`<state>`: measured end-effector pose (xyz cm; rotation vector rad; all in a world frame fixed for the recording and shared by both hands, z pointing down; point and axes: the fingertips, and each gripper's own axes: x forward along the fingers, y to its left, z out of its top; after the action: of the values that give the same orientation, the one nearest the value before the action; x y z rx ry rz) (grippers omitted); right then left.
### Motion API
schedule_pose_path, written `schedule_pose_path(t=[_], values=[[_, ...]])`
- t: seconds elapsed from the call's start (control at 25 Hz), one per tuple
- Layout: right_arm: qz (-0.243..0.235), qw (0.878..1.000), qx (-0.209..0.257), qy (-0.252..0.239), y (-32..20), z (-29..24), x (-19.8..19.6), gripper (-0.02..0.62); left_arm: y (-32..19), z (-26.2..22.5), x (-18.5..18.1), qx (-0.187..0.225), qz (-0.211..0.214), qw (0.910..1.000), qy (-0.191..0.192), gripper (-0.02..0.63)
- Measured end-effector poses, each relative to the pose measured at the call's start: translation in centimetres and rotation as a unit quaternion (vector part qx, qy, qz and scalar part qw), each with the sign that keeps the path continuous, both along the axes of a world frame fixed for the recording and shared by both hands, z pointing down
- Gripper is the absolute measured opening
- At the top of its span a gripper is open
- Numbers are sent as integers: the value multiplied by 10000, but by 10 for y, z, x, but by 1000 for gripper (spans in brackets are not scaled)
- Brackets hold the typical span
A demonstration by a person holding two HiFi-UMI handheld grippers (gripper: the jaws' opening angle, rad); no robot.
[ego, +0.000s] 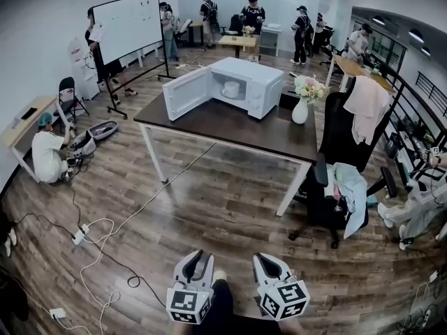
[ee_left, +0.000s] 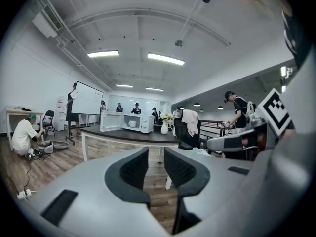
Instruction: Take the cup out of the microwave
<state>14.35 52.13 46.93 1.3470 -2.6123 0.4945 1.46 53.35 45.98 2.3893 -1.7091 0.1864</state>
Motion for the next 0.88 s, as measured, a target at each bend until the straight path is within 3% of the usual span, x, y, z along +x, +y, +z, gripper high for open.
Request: schedule_pose_path(t=[0.12,0.52,0.88], values=[[-46,10000,22,14,-28,-4,-8,-5,-29,-4,-6,43,1,10000,-21,138],[28,10000,-31,51,-106,-11,-31,-5,-110,-8,-31,-5,148,9999,-14,287],[243,9995,-168,144,-171,-2,-48,-5,-182,-11,-67,196,-47,9996,210,430]])
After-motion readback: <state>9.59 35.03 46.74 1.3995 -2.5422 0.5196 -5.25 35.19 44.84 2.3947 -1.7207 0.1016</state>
